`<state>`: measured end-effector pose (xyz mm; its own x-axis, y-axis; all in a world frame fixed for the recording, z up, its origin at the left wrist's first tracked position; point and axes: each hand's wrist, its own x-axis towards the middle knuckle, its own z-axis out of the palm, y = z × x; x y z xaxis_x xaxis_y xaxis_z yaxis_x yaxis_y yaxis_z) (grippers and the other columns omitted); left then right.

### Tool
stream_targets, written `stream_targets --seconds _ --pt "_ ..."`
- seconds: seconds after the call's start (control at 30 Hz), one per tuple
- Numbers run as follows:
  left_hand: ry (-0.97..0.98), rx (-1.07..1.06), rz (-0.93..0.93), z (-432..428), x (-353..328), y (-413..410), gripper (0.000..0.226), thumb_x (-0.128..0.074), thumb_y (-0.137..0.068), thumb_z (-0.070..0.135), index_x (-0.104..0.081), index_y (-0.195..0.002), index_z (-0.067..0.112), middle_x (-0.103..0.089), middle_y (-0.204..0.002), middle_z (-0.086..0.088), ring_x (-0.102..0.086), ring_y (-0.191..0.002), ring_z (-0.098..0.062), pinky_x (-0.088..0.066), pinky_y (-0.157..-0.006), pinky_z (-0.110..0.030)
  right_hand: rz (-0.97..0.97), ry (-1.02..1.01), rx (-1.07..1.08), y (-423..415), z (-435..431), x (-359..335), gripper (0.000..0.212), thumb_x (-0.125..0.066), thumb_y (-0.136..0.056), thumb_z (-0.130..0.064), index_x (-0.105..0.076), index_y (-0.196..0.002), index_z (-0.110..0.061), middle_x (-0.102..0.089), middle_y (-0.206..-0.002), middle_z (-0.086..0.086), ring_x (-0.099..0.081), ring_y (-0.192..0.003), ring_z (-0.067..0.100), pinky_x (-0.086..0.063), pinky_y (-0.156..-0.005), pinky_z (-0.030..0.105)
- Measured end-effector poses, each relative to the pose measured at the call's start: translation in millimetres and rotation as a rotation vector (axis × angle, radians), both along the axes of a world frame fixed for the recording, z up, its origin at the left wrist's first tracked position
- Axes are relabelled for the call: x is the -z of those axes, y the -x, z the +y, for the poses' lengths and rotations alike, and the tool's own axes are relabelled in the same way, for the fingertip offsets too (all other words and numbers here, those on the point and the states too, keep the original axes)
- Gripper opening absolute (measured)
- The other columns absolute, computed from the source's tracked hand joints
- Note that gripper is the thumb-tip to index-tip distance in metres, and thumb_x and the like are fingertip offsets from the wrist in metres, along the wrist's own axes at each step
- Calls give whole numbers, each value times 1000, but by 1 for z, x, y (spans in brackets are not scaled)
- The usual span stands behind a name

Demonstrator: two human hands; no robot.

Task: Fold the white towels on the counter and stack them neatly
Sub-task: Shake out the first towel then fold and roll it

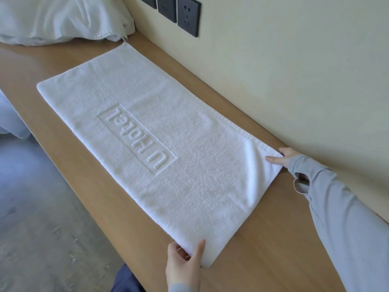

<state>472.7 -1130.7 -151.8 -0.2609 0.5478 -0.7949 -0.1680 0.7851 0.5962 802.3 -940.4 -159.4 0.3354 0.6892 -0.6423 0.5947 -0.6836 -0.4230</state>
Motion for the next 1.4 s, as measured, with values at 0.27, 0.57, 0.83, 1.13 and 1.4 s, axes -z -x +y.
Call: stream_targets --seconds 0.27,0.57,0.83,1.13,1.4 --pt "-329 43 43 21 -46 29 55 -76 -75 15 -49 -115 42 -71 -63 -2 -68 -63 -7 -53 -64 -31 310 -531 107 27 0 -52 22 -61 -86 0 -59 -103 -14 -61 -109 2 -59 -92 12 -48 -70 21" --pt "-625 230 -40 79 -97 85 66 -85 -40 13 -64 -103 16 -65 -70 -5 -61 -61 -16 -55 -66 -30 710 -763 269 82 47 -116 18 -56 -85 6 -62 -99 -4 -63 -93 10 -62 -85 17 -55 -74 19" --pt "-861 296 526 150 -104 147 40 -77 -75 18 -47 -47 13 -30 -54 3 -27 -51 -7 -20 -49 -21 275 -810 33 117 108 -140 38 -64 -72 20 -62 -91 -13 -63 -82 -2 -63 -64 -6 -51 -68 7" --pt "-1012 363 323 243 -113 237 30 -78 -75 30 -69 -61 5 -48 -75 4 -48 -74 -9 -36 -69 -13 -7 -1027 -48 192 186 -157 7 -68 -83 -12 -62 -87 -14 -61 -82 2 -53 -79 13 -39 -71 16" --pt "-968 373 214 347 -115 332 19 -72 -71 21 -71 -61 5 -57 -82 1 -55 -80 -12 -40 -75 -14 -58 -1107 -14 311 311 -166 14 -57 -90 -16 -55 -95 -3 -51 -77 2 -43 -65 5 -35 -61 11"
